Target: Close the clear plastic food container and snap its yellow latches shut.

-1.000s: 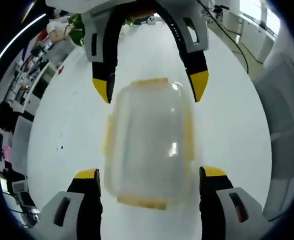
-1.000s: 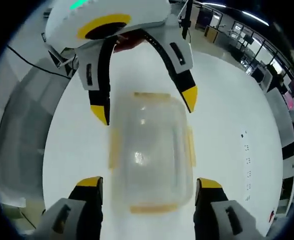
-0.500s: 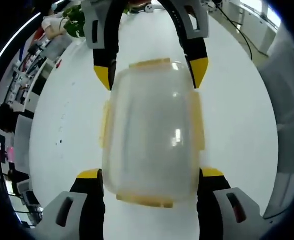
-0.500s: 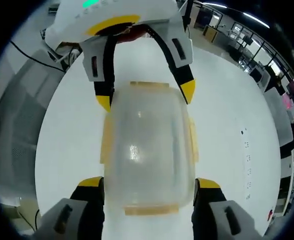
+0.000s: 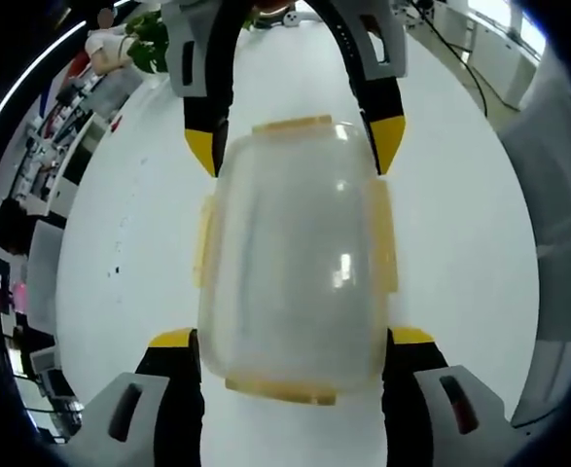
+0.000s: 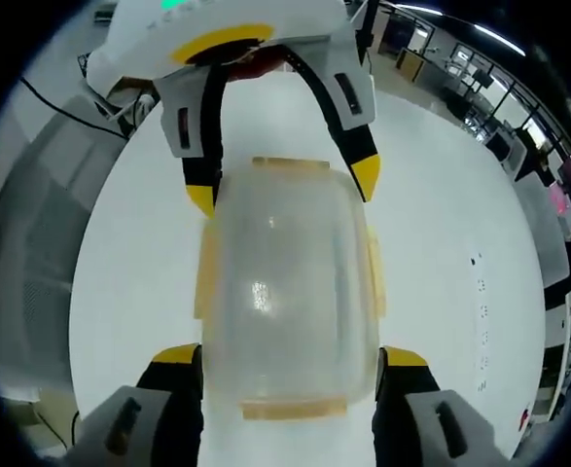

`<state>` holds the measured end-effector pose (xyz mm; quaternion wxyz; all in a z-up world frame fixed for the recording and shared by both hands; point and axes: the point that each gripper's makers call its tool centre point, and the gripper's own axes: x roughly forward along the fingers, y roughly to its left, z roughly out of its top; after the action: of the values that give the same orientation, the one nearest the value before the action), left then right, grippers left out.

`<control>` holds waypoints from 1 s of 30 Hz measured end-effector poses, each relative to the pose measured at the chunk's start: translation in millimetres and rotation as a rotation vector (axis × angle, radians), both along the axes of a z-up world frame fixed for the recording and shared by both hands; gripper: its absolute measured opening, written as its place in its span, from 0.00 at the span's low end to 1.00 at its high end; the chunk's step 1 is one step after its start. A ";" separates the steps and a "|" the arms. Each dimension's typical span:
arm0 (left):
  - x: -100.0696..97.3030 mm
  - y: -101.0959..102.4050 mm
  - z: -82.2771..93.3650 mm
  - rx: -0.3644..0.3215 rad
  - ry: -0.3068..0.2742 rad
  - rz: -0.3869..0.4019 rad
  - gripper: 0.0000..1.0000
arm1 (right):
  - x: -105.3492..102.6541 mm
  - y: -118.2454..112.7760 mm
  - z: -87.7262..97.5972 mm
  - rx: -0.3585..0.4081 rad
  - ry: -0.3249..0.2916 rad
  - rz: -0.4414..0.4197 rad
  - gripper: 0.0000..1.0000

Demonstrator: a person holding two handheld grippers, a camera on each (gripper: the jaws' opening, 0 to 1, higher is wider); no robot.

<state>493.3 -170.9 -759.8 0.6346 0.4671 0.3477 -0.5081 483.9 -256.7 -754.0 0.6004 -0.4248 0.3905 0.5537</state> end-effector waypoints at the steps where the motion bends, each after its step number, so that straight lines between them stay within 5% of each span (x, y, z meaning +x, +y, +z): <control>1: -0.6 2.1 -0.1 0.001 0.000 0.000 0.73 | -0.9 3.1 -0.3 0.001 0.000 -0.001 0.71; 30: -11.8 102.4 -0.1 0.007 0.006 0.023 0.73 | -11.5 102.2 -0.2 0.010 0.004 0.009 0.71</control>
<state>481.6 -68.5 -759.9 0.6375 0.4638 0.3569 -0.5011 472.4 -154.5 -754.2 0.5993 -0.4223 0.3871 0.5592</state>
